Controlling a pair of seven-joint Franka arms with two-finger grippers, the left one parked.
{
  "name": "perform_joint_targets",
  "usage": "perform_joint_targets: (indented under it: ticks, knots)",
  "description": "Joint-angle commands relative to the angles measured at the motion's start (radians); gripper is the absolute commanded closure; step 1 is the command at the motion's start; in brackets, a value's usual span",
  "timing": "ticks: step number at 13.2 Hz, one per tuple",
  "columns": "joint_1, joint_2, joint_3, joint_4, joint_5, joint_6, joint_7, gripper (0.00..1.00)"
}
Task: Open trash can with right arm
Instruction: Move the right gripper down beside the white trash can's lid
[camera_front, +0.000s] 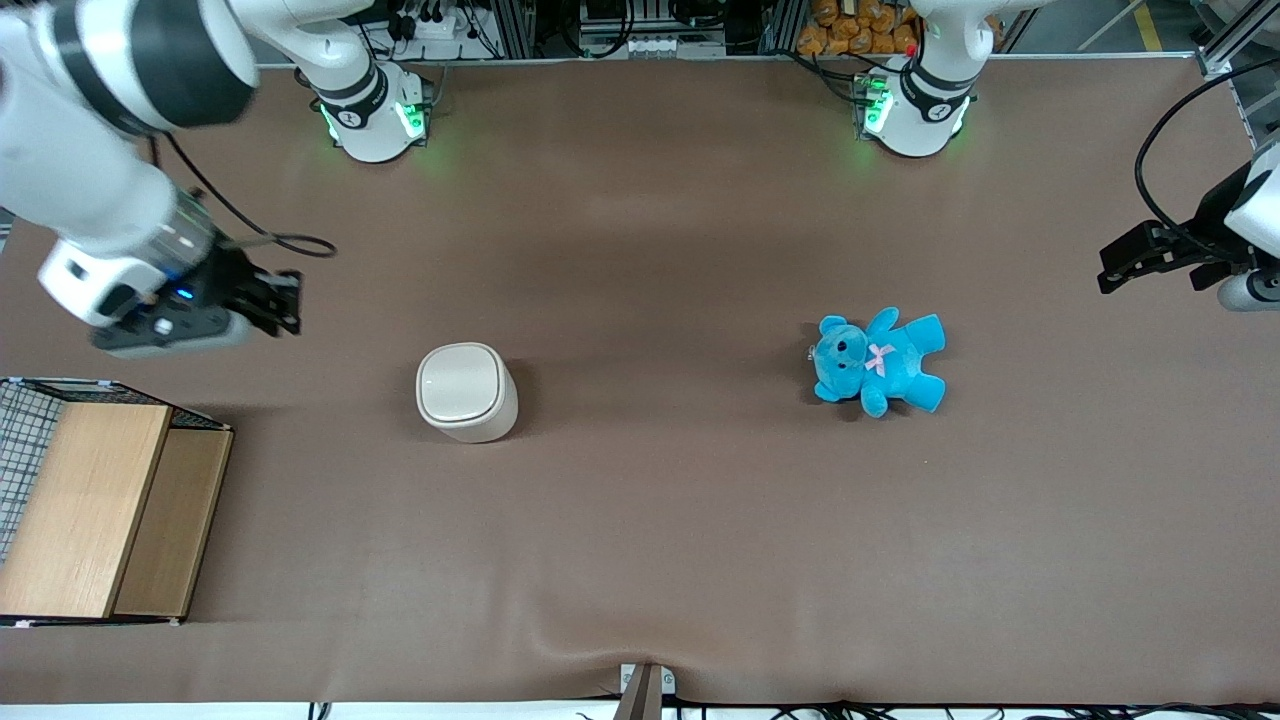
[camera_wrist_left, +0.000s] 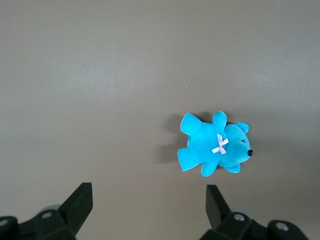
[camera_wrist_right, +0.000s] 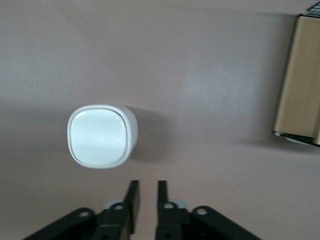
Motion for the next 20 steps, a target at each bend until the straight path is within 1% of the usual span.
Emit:
perform_joint_targets:
  ticks: [1,3,5,6,7,8,9,13,17,20]
  knots:
    - [0.033,0.073,-0.009,0.007,-0.011,0.069,0.058,1.0]
    - [0.048,0.122,-0.009,0.007,-0.026,0.114,0.065,1.0]
    - [0.07,0.153,-0.009,0.004,-0.039,0.123,0.125,1.0]
    - [0.085,0.161,-0.009,0.004,-0.072,0.123,0.152,1.0]
    - [0.099,0.173,-0.009,0.004,-0.12,0.125,0.17,1.0]
    - [0.107,0.19,-0.009,0.004,-0.149,0.126,0.178,1.0]
    - [0.111,0.202,-0.009,0.002,-0.157,0.14,0.18,1.0]
    - [0.111,0.215,-0.009,-0.07,-0.157,0.242,0.18,1.0]
    - [0.116,0.236,-0.008,-0.094,-0.157,0.279,0.184,1.0]
    - [0.153,0.244,-0.009,-0.14,-0.157,0.348,0.258,1.0]
